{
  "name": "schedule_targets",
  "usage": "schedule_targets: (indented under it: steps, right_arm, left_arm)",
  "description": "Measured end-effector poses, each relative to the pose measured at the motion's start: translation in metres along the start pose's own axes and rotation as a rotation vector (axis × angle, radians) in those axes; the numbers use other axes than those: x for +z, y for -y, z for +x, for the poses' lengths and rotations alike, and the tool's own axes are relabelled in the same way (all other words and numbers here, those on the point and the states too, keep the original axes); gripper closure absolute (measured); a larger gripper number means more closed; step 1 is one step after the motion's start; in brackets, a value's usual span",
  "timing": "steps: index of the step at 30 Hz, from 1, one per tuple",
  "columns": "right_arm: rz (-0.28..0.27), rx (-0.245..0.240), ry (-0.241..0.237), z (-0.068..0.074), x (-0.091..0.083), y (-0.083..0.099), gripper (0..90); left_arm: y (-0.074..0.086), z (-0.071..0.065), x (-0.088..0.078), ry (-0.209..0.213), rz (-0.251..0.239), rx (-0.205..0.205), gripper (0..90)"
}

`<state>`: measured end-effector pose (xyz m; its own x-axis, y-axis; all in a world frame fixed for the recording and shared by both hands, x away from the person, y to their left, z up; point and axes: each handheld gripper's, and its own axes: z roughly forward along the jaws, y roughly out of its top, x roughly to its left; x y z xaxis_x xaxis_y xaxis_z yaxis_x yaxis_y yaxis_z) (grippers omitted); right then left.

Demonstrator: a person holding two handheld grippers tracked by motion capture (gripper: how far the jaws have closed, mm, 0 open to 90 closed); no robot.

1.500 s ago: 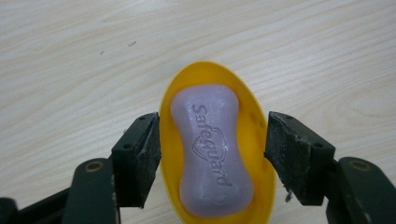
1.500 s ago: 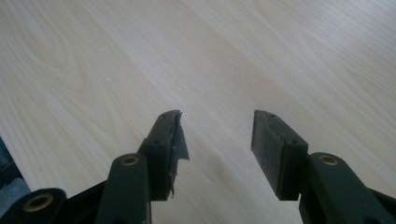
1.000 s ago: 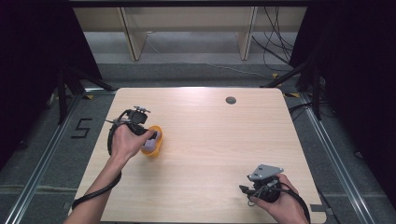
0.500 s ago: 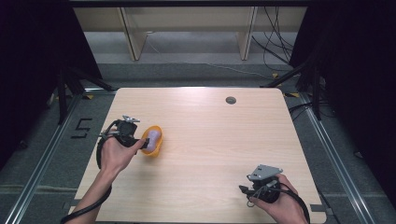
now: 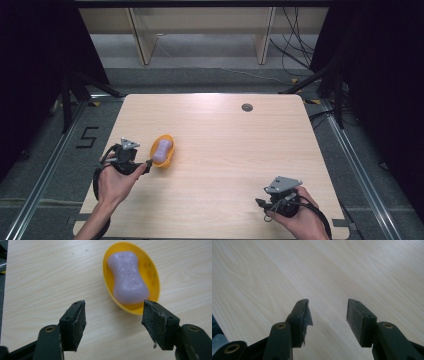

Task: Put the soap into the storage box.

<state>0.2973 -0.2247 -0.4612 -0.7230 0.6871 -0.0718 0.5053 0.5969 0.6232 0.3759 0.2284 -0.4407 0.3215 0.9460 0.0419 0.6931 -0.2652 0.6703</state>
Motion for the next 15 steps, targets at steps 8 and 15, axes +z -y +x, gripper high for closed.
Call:
schedule_targets:
  steps: [8, 15]
  right_arm:
    - [0.001, 0.004, 0.001, 0.001, 0.0, 0.0, 52.4]
    - [0.001, 0.001, 0.004, 0.0, 0.0, 0.0, 52.4]
  left_arm:
    - [0.026, 0.004, 0.0, 0.008, 0.004, -0.005, 35.0]
    - [0.046, 0.004, 0.003, 0.016, 0.012, -0.009, 35.0]
